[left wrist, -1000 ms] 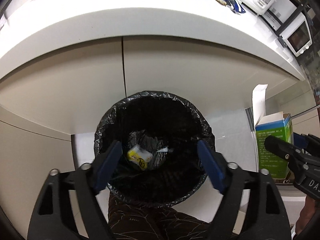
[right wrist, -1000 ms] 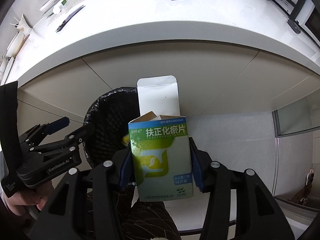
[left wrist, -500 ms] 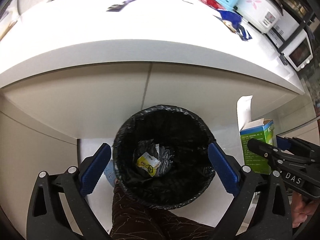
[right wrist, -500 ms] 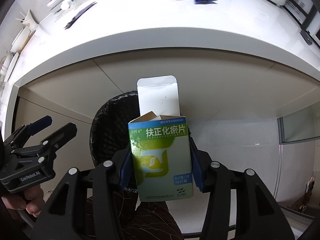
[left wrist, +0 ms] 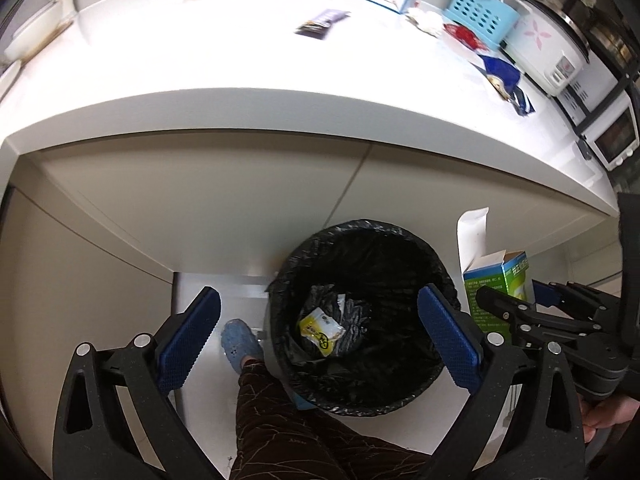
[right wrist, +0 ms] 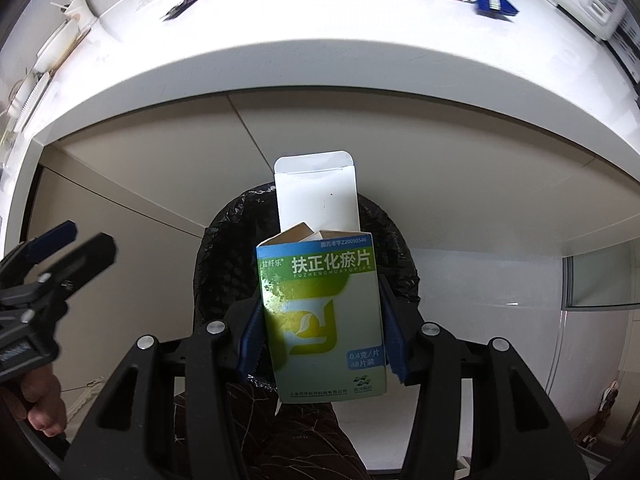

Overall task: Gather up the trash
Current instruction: 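Open the left tool to drop the wrapper while the right tool drops the green box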

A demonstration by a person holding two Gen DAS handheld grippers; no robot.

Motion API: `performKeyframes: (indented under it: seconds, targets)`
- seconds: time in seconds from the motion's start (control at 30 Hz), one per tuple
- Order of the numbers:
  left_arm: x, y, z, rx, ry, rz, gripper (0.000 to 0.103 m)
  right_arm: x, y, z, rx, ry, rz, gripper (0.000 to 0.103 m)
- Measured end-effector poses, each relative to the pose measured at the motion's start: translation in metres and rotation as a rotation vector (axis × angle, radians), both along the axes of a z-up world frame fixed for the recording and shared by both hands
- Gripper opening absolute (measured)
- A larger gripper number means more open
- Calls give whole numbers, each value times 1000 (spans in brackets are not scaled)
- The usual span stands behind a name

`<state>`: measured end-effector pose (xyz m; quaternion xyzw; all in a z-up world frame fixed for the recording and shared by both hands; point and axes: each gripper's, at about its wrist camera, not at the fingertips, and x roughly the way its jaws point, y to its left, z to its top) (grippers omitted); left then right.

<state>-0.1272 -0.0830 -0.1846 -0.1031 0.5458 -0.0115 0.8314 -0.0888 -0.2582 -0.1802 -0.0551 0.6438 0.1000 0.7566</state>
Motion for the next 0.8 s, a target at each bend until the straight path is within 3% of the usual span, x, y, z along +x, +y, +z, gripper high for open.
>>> performKeyframes:
  seconds: [0.4, 0.8]
  targets:
    - [-4, 20, 0, 26, 20, 58, 97, 5, 14, -16, -6, 20, 26, 49]
    - [-1, 19, 0, 1, 27, 52, 97, 10, 13, 1, -23, -44, 35, 86]
